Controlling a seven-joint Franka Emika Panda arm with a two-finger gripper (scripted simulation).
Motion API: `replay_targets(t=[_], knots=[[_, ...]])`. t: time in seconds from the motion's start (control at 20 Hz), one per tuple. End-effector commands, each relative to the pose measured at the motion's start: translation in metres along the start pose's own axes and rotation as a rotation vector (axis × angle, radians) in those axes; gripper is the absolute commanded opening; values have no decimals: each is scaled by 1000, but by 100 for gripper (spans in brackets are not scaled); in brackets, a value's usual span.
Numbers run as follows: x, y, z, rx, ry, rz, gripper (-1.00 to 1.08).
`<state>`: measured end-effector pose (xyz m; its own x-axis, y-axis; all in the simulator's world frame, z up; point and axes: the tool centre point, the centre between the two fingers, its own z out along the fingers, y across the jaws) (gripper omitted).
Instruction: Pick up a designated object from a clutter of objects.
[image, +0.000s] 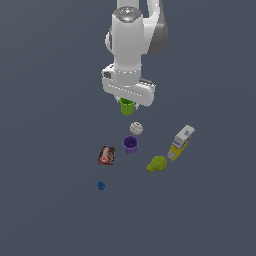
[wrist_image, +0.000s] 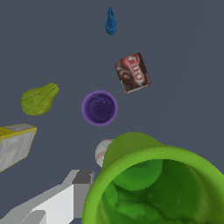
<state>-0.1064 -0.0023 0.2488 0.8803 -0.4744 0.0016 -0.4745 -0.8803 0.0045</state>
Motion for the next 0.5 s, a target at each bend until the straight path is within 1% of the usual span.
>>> replay_targets(t=[0.0,0.25,0.45], knots=[[-2,-13,-23,1,0,0,-100],[-4,-36,-63,2,-1,-1,-100],[-5,-50,-87,4,-1,-1,-100]])
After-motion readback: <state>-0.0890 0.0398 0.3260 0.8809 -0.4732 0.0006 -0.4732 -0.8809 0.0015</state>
